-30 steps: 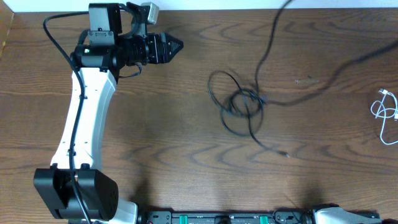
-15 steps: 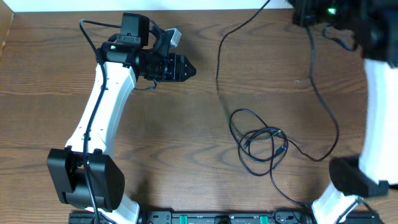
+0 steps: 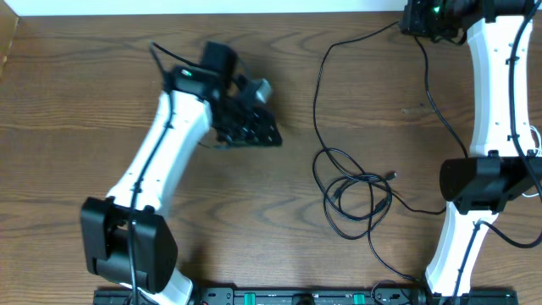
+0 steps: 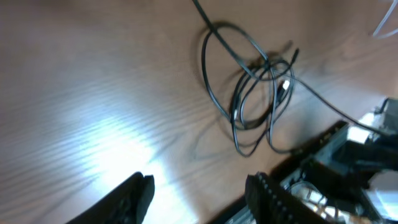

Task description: Untangle cables

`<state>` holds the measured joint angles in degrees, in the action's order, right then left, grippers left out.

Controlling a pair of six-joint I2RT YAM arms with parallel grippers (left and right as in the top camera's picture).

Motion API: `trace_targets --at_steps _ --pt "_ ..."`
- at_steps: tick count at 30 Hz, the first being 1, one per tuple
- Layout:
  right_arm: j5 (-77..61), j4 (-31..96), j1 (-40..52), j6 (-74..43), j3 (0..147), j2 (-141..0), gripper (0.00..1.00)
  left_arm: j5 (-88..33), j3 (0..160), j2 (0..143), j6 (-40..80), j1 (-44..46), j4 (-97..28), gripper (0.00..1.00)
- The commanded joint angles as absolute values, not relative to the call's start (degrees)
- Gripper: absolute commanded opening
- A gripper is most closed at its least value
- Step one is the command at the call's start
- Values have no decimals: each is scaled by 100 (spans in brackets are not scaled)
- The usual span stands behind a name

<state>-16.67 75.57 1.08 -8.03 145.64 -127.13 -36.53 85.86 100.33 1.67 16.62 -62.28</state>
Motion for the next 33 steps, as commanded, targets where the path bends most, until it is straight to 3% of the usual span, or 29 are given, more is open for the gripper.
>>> trace_targets --at_steps 1,7,15,22,33 --pt "-1684 7548 158 -716 14602 -12674 1 -3205 7822 10036 1087 2248 -5599 52" --pt "-1684 7620 158 -657 14584 -12674 1 -2716 7061 10071 1640 3260 -4211 52" --pt "-1680 7649 261 -506 14580 -12674 1 -2067 7050 10477 1984 4077 -3697 52" --pt "-1509 7653 266 -370 14580 -12674 1 -2029 7050 10735 1621 4165 -2563 49" --pt "-1490 7675 266 -246 14575 -12674 1 -2032 7050 11100 1378 4359 -2499 40"
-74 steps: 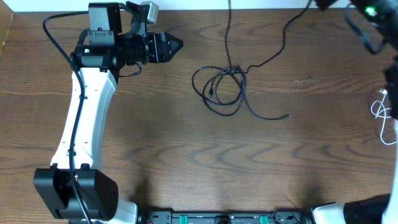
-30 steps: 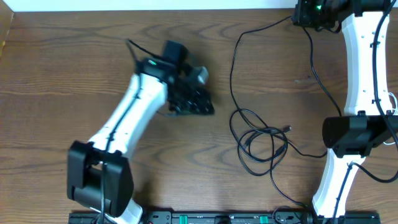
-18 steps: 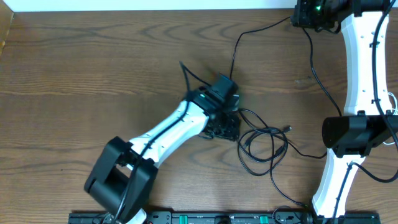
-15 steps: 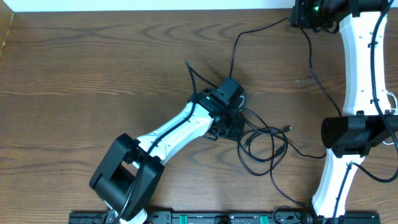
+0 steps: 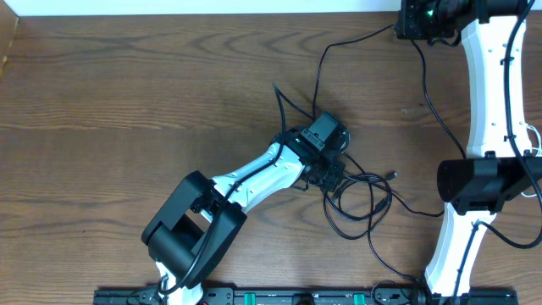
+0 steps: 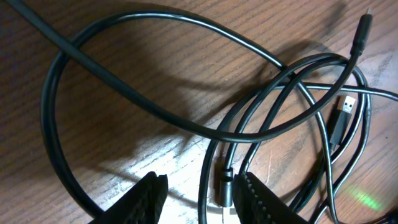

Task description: Untangle cables

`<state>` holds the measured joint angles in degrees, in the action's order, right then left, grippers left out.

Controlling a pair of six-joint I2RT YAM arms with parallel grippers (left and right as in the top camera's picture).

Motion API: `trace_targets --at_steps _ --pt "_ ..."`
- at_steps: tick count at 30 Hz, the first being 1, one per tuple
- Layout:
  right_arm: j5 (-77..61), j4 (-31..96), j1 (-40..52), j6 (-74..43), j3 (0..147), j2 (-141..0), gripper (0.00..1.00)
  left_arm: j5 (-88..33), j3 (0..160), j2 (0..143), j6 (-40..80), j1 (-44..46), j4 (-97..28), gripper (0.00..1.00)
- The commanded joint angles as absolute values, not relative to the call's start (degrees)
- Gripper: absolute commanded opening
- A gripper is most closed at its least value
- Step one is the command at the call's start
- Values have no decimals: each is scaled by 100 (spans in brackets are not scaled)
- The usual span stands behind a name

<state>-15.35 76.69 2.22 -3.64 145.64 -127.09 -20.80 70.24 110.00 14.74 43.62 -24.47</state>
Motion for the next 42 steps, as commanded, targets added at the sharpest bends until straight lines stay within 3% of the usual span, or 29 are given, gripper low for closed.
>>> trace_targets --at_steps 1,5,13,22,27,32,38,42 --pt "-1490 7675 266 -242 14575 -12674 1 -2040 7050 11153 1380 4362 -2519 40" --pt "-1487 7679 266 -161 14575 -12674 1 -2049 7050 11273 1406 4370 -2543 39" --pt "-1490 7679 266 -161 14571 -12674 2 -2093 7050 11437 1422 4434 -2534 29" --pt "-1492 7651 268 -163 14571 -12674 5 -2088 7052 11456 1424 4445 -2515 8" --pt "-1490 7655 266 -161 14571 -12674 6 -1798 7391 11260 1531 4204 -2945 7" --pt "-1494 7677 268 -167 14553 -12674 2 -510 8458 9902 1490 3225 -4733 7" --pt "-1632 7824 395 -156 14529 -12674 3 -705 8746 8514 1483 1479 -4633 7" --pt "-2097 7800 709 333 14411 -12678 24 -1369 8827 8077 1417 707 -3669 7"
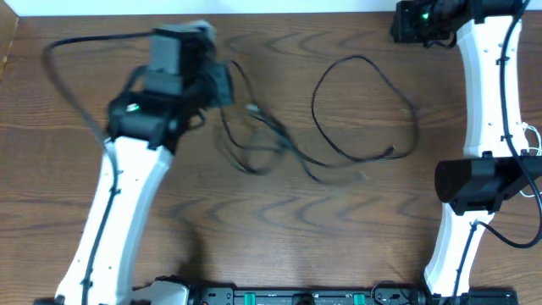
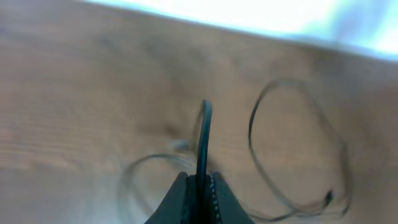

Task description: Untangle cables

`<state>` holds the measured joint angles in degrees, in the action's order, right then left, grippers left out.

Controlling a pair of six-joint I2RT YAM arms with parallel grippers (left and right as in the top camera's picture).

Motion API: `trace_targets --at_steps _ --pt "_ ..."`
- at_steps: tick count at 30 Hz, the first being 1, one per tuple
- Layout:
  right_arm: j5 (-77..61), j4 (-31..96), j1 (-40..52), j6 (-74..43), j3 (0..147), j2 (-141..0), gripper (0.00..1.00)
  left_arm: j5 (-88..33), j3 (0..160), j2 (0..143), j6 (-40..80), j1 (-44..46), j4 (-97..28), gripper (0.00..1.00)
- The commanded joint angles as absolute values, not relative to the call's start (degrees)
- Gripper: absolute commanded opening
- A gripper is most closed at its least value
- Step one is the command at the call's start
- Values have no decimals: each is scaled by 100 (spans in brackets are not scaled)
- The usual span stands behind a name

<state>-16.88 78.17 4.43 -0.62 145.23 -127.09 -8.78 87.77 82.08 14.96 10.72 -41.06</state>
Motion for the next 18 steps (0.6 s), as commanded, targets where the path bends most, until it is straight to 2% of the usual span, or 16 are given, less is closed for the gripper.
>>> trace_targets --at_steps 1,4,9,18 --pt "-2152 7778 755 399 14383 -12678 29 -1553 8829 8038 1422 637 -3461 7" --pt "-2613 7675 961 687 14311 -12678 46 -2248 8833 7972 1424 585 -2683 7" --pt "-3688 7422 1140 1306 14184 -12678 59 -3079 8849 7970 1798 582 -1798 7" --pt "-4372 6694 1450 1833 13325 -12678 64 -3041 8923 7961 3378 578 -685 7"
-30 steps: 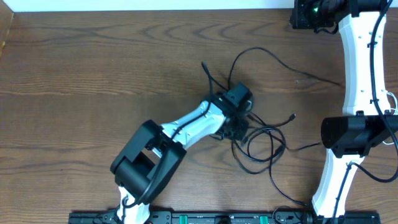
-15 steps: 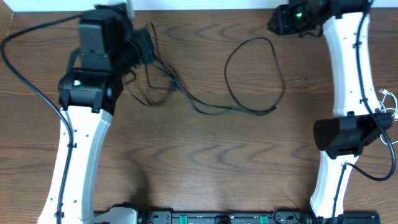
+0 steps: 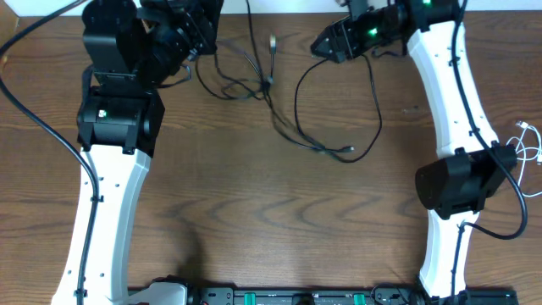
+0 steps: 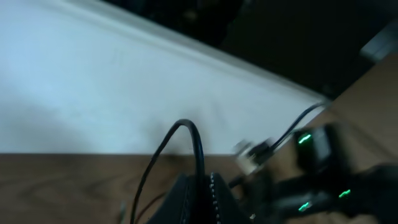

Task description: Untangle cables

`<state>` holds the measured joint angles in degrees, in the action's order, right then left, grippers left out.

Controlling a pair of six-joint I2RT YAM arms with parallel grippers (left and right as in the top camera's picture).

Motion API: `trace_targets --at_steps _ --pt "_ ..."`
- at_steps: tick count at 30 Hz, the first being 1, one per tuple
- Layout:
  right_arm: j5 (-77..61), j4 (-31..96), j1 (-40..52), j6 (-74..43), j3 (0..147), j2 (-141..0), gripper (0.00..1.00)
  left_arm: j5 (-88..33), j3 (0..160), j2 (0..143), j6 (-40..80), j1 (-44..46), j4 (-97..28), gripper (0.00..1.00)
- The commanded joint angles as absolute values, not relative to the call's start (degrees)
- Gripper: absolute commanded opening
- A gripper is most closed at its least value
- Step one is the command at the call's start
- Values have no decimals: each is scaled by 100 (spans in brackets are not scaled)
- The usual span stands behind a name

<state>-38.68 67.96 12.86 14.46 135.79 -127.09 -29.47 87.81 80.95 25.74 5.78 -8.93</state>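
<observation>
Several thin black cables hang in a tangle (image 3: 240, 82) over the brown table (image 3: 254, 220). My left gripper (image 3: 203, 21) is lifted high at the back left and is shut on a black cable (image 4: 200, 146) that arcs up out of its fingers (image 4: 186, 193). A silver-tipped plug (image 3: 273, 41) dangles near the back edge. A wide loop (image 3: 298, 102) droops from my right gripper (image 3: 323, 47), which looks shut on it, and ends in a small plug (image 3: 349, 151). The left wrist view is blurred.
A white wall runs behind the table's back edge (image 4: 93, 81). Thin white wires (image 3: 527, 140) lie at the far right. A black rail with green lights (image 3: 296, 296) runs along the front edge. My right arm's base (image 3: 457, 182) stands at the right.
My left gripper has risen and moved toward the back with its cable. The right gripper has moved left from the back right corner to the top of the wide loop.
My left gripper was open, far left of a tangle lying mid-table. Then it was down at the tangle, its fingers around a strand. Then it was shut on a cable at the back left, the tangle spread out. Now both grippers hold cable at the back.
</observation>
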Motion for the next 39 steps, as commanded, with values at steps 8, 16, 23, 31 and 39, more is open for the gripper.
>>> trace_targets --at_steps 8,16,23,31,39 --pt "-4427 6486 1861 2366 12881 -12678 59 -2554 8923 7961 3986 578 -475 8" --pt "-4421 5745 1922 2220 12213 -12678 62 -2436 8923 7959 4648 578 838 7" --pt "-4534 4925 2145 2053 11622 -12678 63 -2462 8923 7959 4901 580 991 7" --pt "-4453 3476 2233 1212 10739 -12689 62 -2484 8923 7961 4901 580 974 7" --pt "-5033 2532 2443 961 10486 -13085 62 -2578 8923 7961 4901 580 910 7"
